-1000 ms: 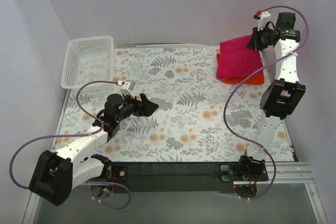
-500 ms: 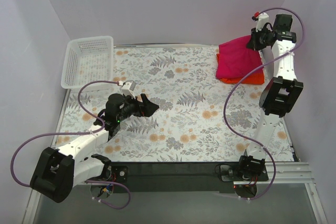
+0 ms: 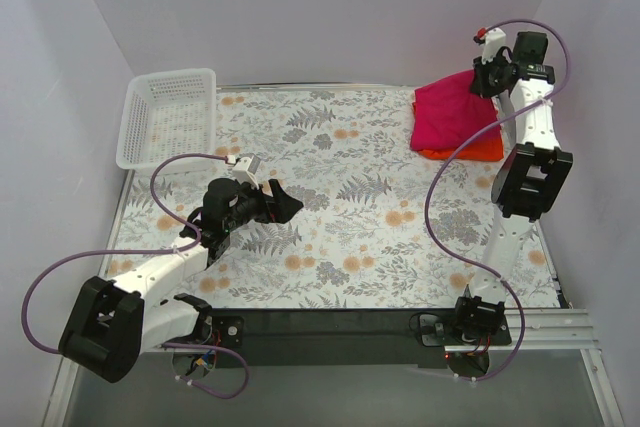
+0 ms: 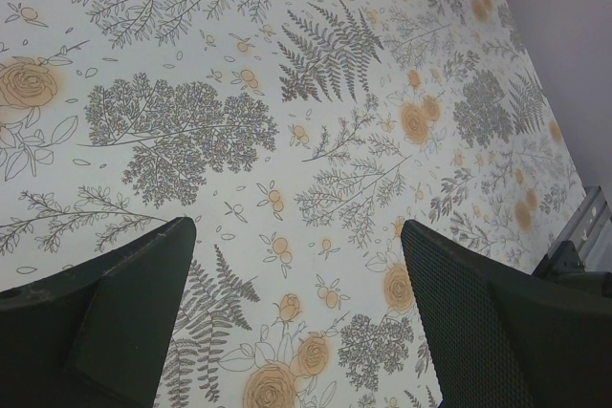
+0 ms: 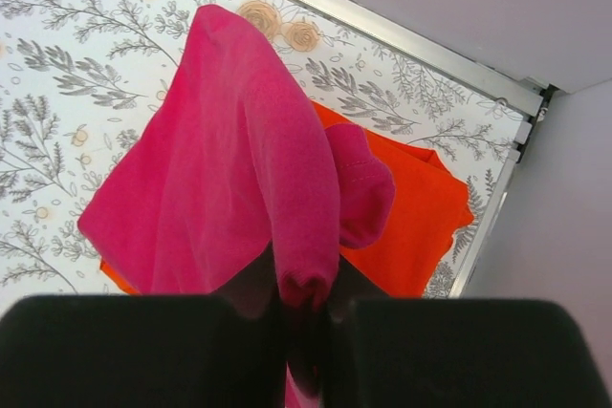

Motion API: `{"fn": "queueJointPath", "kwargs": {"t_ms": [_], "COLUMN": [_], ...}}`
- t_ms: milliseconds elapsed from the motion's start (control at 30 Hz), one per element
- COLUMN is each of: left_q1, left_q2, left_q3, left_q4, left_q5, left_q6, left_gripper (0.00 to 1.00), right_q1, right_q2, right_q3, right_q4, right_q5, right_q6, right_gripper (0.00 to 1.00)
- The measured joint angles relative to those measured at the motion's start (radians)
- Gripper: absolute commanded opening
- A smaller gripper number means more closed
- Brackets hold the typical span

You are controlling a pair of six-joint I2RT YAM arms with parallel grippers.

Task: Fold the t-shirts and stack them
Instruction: Neatly place the folded tshirt to the corner

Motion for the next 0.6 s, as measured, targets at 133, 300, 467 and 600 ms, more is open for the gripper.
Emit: {"fn": "queueJointPath", "kwargs": {"t_ms": [133,300,467,600], "left_q1": [0.000,0.000,0.000,0.000], "left_q2": [0.002,0.002,0.002,-0.003], "left_q3": [0.000,0.000,0.000,0.000], "left_q4": [0.000,0.000,0.000,-0.003], "left_q5": [0.002,0.003,0.004,0.003], "left_q6": [0.000,0.000,0.000,0.000], "left_gripper": [0.82,0.82,0.82,0.82], "right_q1": [0.001,0.010,0.022,0.034], "right_q2": [0.000,0.001,0.000,-0.010], "right_q3": [-0.015,-0.038,-0.091,-0.172], "right_q4": [0.021,0.063,0.125,0.163], "right_q5": [0.051,0.132,0.217,0.262], "right_q6": [-0.023,-0.048,-0.071,-0.074], "right_gripper": [0.27,0.55,0.61,0.62]}}
